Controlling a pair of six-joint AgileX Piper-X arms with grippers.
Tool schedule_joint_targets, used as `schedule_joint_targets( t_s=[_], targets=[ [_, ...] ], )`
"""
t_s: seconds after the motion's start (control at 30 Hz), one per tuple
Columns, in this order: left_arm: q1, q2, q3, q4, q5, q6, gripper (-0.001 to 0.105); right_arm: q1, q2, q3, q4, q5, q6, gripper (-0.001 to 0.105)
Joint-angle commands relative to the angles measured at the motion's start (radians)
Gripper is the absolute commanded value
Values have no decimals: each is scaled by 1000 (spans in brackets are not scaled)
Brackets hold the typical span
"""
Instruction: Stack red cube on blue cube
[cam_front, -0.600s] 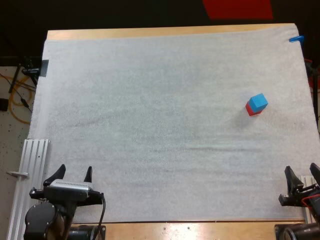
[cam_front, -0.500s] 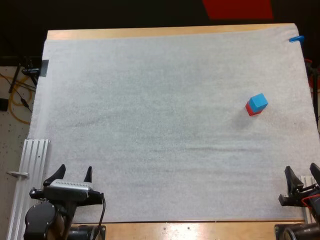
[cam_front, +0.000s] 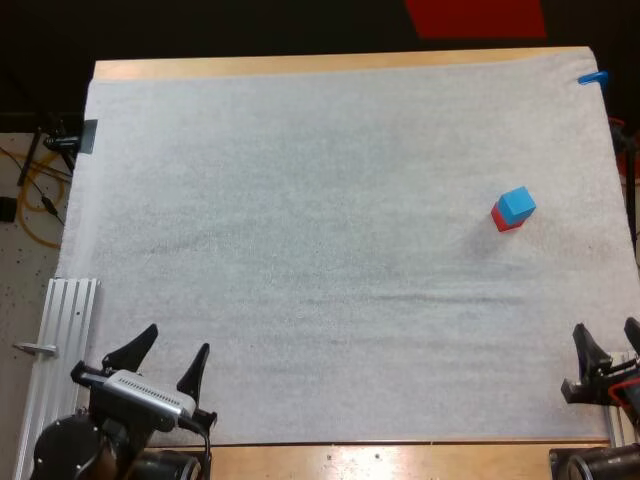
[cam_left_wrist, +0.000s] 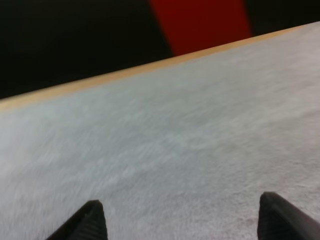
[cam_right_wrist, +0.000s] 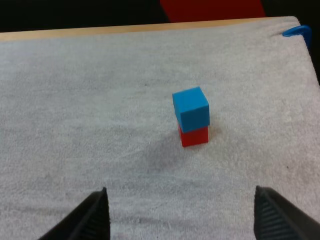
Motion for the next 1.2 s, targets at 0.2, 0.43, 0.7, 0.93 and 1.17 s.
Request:
schedule_joint_targets(
  t_s=[0.2, 0.43, 0.7, 0.93, 1.17],
  targets=[
    [-169, 165, -103, -27, 4, 61, 63, -2, 186, -117, -15, -24, -39, 60],
    [-314, 312, -155, -34, 49, 129, 63, -2, 387, -223, -30, -31, -129, 60],
    [-341, 415, -163, -34, 54, 129, 63, -2, 631, -309, -88, -58, -190, 60],
    [-341, 423, -163, -34, 55, 129, 63, -2, 930, -406, -120, -92, -266, 65],
    [-341, 423, -163, -34, 55, 129, 63, -2, 1166, -489, -180, -69, -285, 65]
  ],
)
